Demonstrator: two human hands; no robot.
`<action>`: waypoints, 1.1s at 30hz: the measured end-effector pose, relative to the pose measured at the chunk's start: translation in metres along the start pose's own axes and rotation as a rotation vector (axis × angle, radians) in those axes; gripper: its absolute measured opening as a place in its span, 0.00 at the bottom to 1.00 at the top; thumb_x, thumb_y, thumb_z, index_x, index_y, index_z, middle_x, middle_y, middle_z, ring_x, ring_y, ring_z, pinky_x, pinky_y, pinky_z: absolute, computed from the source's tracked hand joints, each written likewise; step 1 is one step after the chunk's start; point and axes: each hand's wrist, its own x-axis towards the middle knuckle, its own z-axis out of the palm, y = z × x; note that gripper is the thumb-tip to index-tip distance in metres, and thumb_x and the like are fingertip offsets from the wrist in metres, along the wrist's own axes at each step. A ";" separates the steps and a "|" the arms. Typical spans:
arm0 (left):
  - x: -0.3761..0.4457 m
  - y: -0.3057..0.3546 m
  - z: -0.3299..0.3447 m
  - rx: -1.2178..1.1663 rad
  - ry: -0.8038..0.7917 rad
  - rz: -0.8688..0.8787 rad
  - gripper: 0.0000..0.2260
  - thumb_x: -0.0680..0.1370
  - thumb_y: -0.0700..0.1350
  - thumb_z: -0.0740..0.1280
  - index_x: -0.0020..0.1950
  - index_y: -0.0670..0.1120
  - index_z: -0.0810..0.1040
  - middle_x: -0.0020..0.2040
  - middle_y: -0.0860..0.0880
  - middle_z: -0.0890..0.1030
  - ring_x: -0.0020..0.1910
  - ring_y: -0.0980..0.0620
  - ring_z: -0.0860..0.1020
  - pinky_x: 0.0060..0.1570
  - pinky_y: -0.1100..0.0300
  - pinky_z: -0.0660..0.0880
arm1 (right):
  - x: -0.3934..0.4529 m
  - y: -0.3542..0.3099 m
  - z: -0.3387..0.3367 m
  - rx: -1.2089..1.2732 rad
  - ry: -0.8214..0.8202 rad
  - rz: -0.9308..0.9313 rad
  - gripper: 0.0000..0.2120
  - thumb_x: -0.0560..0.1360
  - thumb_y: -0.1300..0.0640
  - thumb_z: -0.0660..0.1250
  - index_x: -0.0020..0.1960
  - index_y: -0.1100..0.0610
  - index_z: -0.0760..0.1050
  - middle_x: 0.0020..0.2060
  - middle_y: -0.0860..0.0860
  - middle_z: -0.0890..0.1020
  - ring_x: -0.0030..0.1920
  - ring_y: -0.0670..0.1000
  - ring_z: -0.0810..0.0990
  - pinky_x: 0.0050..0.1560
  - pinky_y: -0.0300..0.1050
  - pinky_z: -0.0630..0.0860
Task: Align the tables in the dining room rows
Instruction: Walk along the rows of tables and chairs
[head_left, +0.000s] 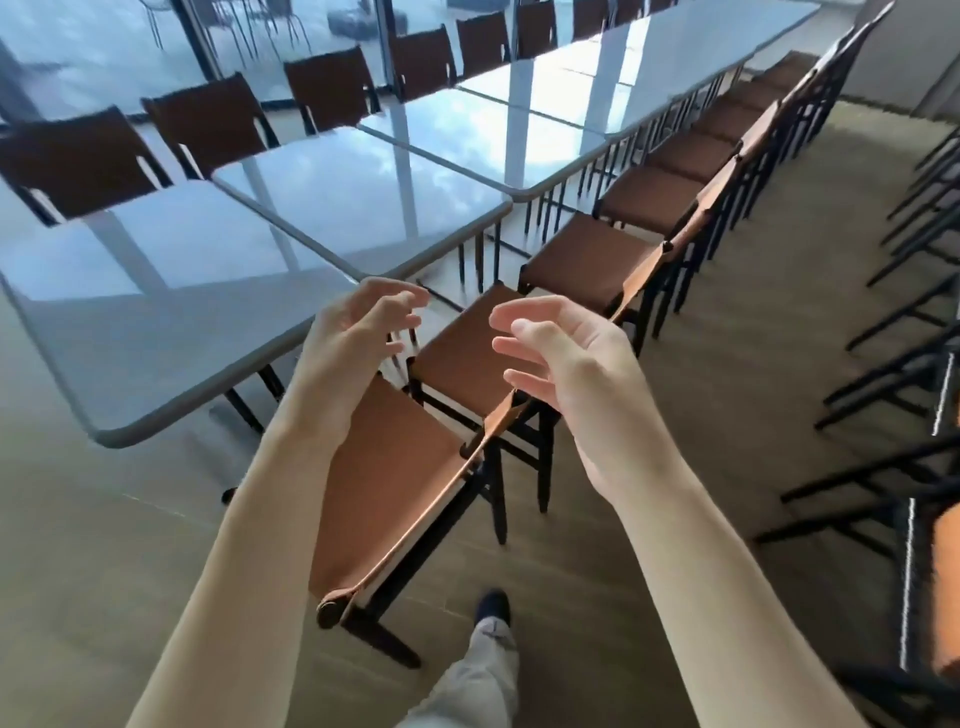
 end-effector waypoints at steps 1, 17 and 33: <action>0.014 -0.004 -0.003 -0.004 0.025 -0.006 0.11 0.75 0.54 0.64 0.51 0.54 0.83 0.55 0.52 0.85 0.57 0.54 0.82 0.65 0.46 0.75 | 0.013 0.000 0.001 -0.010 -0.019 -0.002 0.08 0.82 0.57 0.64 0.53 0.50 0.82 0.51 0.47 0.86 0.56 0.45 0.83 0.60 0.48 0.81; 0.271 -0.040 -0.025 0.062 0.203 -0.051 0.05 0.80 0.48 0.67 0.50 0.55 0.83 0.52 0.57 0.84 0.57 0.59 0.80 0.61 0.57 0.74 | 0.264 -0.012 0.008 -0.081 -0.123 -0.035 0.09 0.81 0.58 0.64 0.51 0.50 0.83 0.49 0.43 0.86 0.55 0.47 0.84 0.60 0.51 0.81; 0.355 -0.178 -0.069 0.456 0.405 -0.312 0.04 0.79 0.48 0.69 0.53 0.55 0.78 0.60 0.52 0.78 0.62 0.53 0.76 0.59 0.59 0.70 | 0.460 0.085 0.097 -0.206 -0.544 0.084 0.09 0.81 0.58 0.65 0.51 0.49 0.83 0.46 0.42 0.86 0.52 0.45 0.84 0.62 0.54 0.79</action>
